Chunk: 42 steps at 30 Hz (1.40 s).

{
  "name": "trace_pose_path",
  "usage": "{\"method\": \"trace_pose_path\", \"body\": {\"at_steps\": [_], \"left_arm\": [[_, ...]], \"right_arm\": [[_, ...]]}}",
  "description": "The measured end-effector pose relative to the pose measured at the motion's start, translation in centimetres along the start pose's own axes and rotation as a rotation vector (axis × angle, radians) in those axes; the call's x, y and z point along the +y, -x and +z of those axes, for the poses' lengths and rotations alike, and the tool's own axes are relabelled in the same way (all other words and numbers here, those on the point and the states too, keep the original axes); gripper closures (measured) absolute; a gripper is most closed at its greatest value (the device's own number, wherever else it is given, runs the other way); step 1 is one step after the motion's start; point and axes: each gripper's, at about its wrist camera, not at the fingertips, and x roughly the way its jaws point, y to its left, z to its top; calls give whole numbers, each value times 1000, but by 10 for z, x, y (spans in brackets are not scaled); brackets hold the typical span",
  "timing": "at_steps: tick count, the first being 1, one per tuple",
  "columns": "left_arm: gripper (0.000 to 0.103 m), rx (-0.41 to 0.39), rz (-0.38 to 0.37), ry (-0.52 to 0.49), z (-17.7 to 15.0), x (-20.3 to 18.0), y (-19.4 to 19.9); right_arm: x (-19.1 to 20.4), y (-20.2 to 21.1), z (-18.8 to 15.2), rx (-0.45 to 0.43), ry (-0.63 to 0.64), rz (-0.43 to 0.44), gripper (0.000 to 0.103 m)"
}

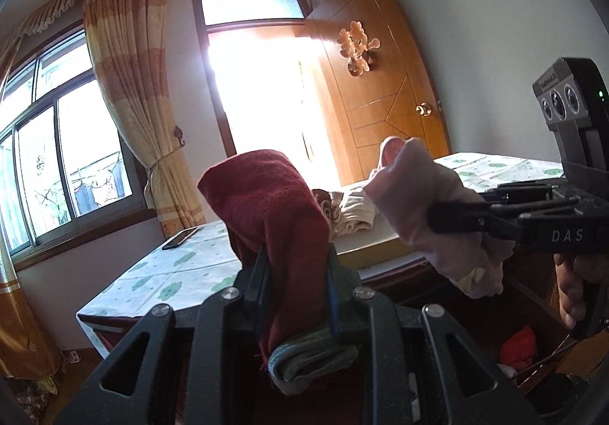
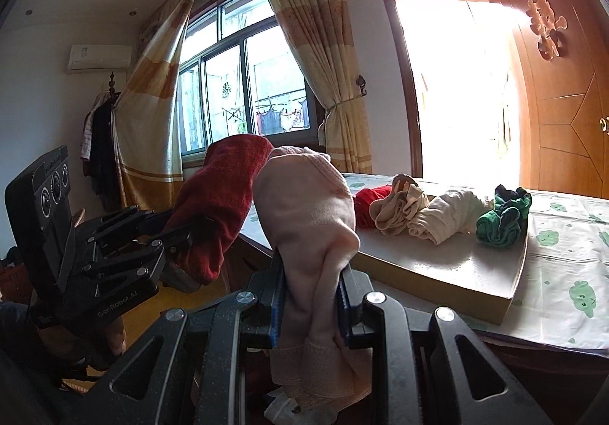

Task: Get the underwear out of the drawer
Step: 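Carry both held items over the beige tray and lower them in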

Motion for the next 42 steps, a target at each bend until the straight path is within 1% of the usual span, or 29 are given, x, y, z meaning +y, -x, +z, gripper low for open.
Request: {"method": "trace_pose_path", "body": {"at_steps": [13,20,26,33,40,42], "left_arm": [[81,-22,-34,-41,18,-2,-20],[81,-23,-54,-51,27,-2,-29],[81,-24,-71,-60,38,-1,-41],[81,-18,-84,-110,54,-6,-65],[81,20,-120,-88,70,-2,-97],[81,25,-122,-97,75,-2,-106]], "right_arm": [[-22,-2,12,-16,-67,-16,78],[-28,0,23,-25,-79,-23,78],[-39,-1,35,-21,-88,-45,78],[-60,-8,52,-8,-120,-74,78],[-85,-20,69,14,-151,-110,78],[-92,-24,74,21,-155,-122,78]]}}
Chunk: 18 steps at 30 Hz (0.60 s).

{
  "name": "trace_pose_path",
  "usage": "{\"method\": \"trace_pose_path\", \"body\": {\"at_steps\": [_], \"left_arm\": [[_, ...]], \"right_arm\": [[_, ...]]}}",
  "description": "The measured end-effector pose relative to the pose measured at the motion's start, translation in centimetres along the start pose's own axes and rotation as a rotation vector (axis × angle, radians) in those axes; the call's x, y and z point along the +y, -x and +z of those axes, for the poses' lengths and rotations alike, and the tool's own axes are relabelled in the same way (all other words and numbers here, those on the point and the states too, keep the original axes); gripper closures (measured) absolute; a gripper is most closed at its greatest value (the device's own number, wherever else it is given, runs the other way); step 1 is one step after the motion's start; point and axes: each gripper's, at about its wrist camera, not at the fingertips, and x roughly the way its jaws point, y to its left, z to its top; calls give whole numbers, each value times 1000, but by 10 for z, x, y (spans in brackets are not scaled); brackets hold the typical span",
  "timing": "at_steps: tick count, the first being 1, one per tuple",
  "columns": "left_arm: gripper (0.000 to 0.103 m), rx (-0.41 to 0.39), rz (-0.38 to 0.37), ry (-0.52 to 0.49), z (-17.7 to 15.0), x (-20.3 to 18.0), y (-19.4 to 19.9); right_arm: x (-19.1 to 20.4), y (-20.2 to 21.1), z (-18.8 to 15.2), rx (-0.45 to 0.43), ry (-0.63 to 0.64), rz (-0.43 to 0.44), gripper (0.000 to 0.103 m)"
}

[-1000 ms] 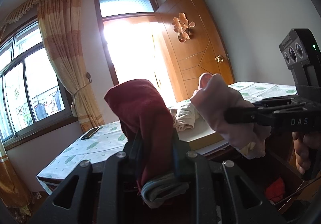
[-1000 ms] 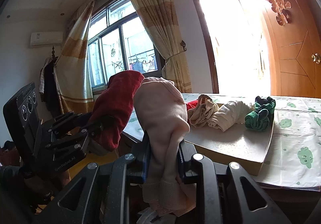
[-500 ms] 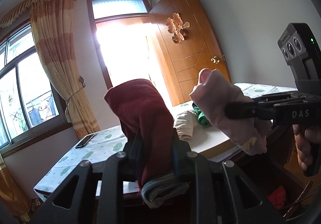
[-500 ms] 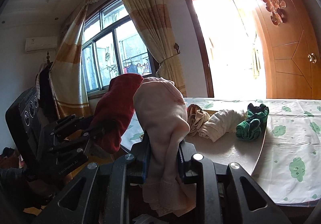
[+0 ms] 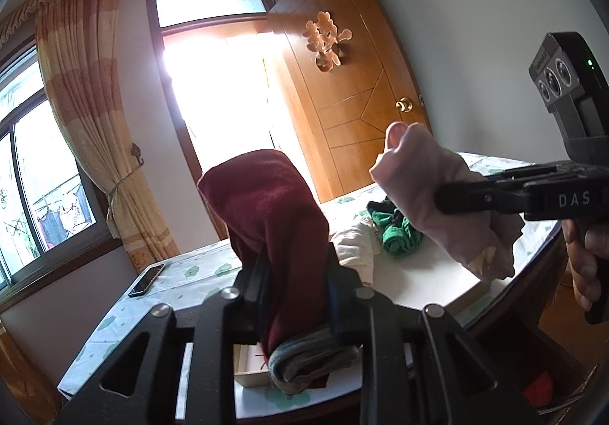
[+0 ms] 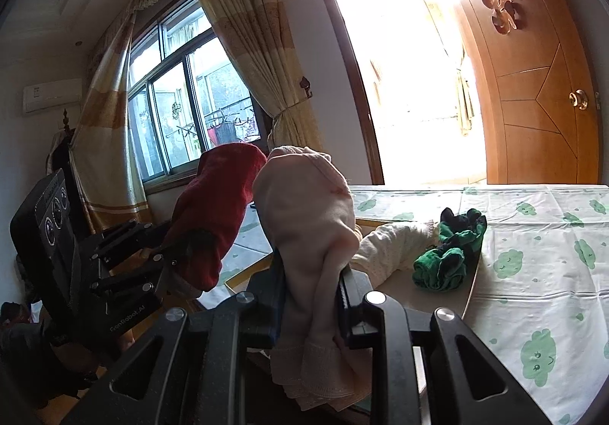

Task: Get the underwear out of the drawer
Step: 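Carry both held items over the beige tray and lower them in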

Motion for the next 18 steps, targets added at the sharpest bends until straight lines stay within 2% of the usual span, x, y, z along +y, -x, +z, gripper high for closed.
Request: {"method": "trace_pose_path", "body": {"at_steps": [18], "left_arm": [[81,95,-87,-65,45,-9,-88]], "right_arm": [[-59,-49,40,68,-123,-84,78]]}}
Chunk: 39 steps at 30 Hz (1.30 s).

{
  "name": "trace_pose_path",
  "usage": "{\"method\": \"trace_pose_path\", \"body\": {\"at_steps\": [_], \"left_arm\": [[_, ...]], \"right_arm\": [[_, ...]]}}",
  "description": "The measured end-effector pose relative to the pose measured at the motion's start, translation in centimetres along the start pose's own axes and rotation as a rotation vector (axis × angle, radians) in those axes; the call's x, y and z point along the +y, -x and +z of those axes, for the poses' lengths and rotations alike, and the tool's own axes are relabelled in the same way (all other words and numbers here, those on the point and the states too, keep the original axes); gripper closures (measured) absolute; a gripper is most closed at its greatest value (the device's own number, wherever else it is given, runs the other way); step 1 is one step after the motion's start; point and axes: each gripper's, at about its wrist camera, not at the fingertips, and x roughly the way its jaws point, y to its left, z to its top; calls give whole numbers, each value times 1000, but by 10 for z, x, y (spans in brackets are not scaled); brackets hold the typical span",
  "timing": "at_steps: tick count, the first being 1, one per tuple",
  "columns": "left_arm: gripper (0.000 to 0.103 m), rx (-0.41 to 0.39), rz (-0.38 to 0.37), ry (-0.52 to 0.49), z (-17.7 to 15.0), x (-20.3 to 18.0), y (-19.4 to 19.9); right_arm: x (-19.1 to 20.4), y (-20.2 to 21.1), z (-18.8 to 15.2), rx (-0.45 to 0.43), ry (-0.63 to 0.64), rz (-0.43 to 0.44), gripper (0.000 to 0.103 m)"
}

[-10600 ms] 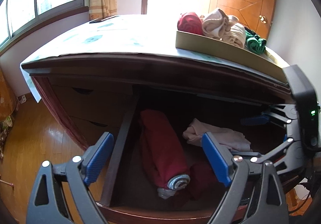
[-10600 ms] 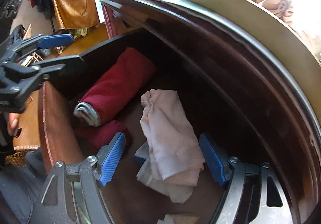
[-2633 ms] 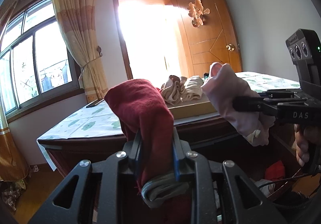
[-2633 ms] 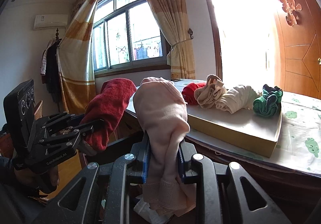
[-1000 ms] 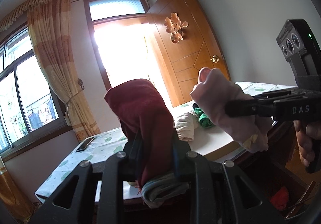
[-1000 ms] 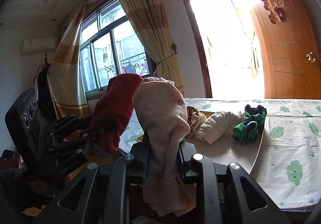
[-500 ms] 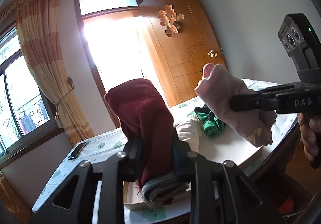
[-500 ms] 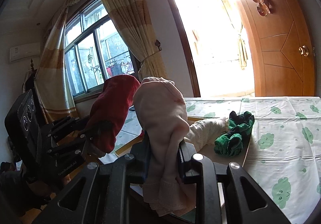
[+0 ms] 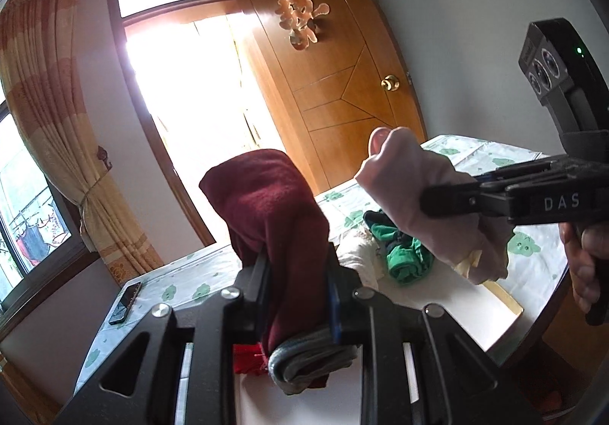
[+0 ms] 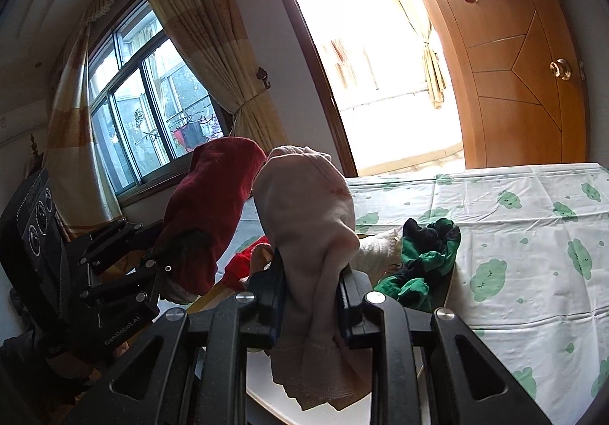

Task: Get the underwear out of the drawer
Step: 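Carry both held items over the beige tray and lower them in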

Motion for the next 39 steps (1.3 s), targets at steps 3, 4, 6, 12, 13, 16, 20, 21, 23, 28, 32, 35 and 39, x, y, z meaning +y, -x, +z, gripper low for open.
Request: {"method": "trace_pose_path", "body": {"at_steps": [3,4,6,12,13,16,20,21,23,28,32,35,39], "left_arm": [[81,24,-15,-3,6,-2,-15],[81,33,-20,-4,7,-2,-20],[81,51,-35,-9,10,-3,-30],[81,103,-68,-8,15,-4,-58],[81,109,-71,-8,15,-4,-61],[81,136,-89,6,15,-2,-73],[81,177,-102,12,11,1,-89],[81,186,-104,16,9,3,-93],[81,205,-110,24,5,5,-99],[81,239,-123,31,-3,5,-112],[81,254,-131,20,-5,2,-118],[81,273,-133,20,-7,1,-123],[81,286,-135,21,-9,1,-129]], "right_arm": [[-10,-10,5,16,-26,-14,78],[-14,-14,7,23,-38,-19,78],[-21,-21,11,34,-59,-24,78],[-33,-42,20,65,-87,-47,78],[-34,-45,20,69,-88,-52,78],[-38,-55,22,87,-99,-63,78],[-43,-68,24,109,-122,-67,78],[-43,-71,24,114,-124,-69,78],[-44,-77,24,125,-128,-73,78],[-47,-92,22,155,-139,-83,78],[-49,-103,21,181,-142,-90,78],[-52,-110,19,199,-144,-103,78],[-54,-116,19,214,-142,-114,78]]}}
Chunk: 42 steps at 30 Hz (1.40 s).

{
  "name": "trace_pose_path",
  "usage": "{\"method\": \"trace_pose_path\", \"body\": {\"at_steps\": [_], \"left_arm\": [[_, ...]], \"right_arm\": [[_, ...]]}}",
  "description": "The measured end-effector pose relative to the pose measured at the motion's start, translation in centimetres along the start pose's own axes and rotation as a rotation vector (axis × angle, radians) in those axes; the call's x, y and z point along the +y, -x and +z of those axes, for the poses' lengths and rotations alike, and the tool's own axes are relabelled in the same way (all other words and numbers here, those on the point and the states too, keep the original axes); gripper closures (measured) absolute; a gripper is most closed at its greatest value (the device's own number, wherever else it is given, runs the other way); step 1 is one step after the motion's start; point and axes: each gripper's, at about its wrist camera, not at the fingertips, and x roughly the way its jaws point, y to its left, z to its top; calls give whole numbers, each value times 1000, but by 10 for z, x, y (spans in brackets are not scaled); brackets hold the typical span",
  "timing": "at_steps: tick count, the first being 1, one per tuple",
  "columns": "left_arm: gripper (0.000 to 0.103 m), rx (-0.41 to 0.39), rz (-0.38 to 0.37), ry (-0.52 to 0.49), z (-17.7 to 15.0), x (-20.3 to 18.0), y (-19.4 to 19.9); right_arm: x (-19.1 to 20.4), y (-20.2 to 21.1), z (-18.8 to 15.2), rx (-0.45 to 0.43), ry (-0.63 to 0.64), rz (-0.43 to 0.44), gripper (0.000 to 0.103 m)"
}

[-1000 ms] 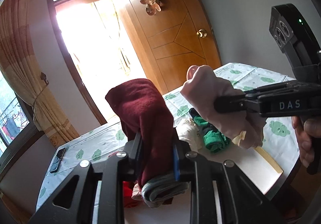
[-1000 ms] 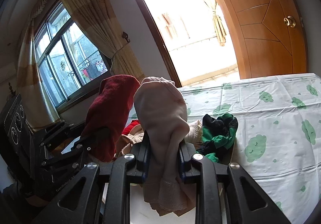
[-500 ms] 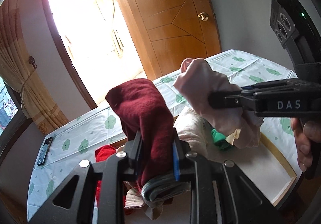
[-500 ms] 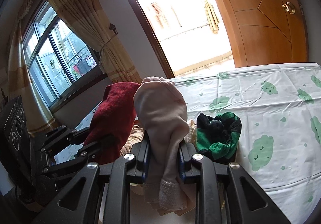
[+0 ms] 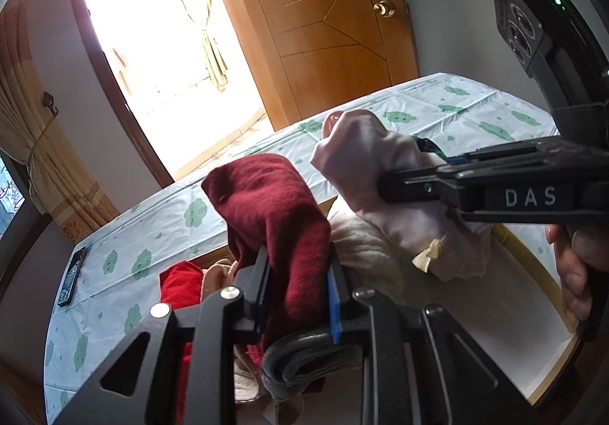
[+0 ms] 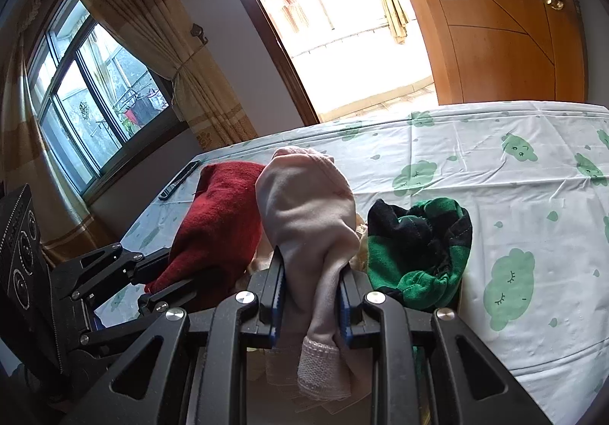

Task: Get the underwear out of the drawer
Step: 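Carry both held items over the beige tray and lower them in, then open both tools to release the items into the tray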

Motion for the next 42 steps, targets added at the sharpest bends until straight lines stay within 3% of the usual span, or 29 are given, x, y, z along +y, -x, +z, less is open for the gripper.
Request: {"method": "trace_pose_path", "body": {"at_steps": [10,15,18,20,22,31,42], "left_arm": [[78,43,-7,4,0,1,-19],[67,44,11,6,-3,-2,-22],[58,48,14,18,-4,-1,-21],[34,55,22,30,-5,1,-18],[25,46,49,35,-8,1,-13],[18,-13,54,14,-24,-12,26],[15,-79,0,99,-57,-30,95]], "right_arm": [[-2,-21,3,76,-12,-31,76],[-6,-32,2,129,-31,-41,75],[-6,-31,1,144,-23,-40,65],[-5,-26,0,141,-14,-52,51],[-7,-18,-1,121,-32,-43,37],[8,17,-18,75,-8,-13,30],[40,74,-63,32,57,73,29]]}}
